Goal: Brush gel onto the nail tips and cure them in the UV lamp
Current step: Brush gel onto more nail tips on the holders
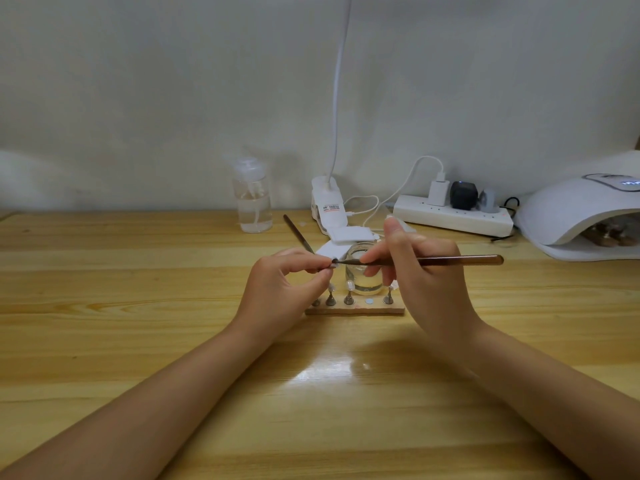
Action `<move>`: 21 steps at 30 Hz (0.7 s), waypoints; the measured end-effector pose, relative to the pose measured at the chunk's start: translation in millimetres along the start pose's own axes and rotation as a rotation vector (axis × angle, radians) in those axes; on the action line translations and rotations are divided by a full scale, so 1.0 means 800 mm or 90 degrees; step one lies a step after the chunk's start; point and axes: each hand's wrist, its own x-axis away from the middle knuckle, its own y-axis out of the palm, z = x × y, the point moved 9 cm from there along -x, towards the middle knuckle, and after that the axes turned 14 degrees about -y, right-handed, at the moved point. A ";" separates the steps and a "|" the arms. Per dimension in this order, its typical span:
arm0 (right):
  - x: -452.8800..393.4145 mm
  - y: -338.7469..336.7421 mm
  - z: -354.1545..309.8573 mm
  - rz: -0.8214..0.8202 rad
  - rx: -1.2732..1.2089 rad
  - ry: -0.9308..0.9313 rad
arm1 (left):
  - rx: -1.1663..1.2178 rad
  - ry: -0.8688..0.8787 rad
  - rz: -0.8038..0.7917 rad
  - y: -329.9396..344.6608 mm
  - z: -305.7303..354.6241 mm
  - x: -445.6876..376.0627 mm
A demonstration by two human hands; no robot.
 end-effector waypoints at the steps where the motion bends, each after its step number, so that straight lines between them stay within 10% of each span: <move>1: 0.000 -0.001 0.000 0.006 -0.005 0.007 | 0.000 -0.001 -0.001 0.000 0.000 0.000; 21: 0.001 -0.011 0.004 0.068 -0.016 0.029 | 0.098 -0.062 -0.030 -0.002 -0.017 -0.006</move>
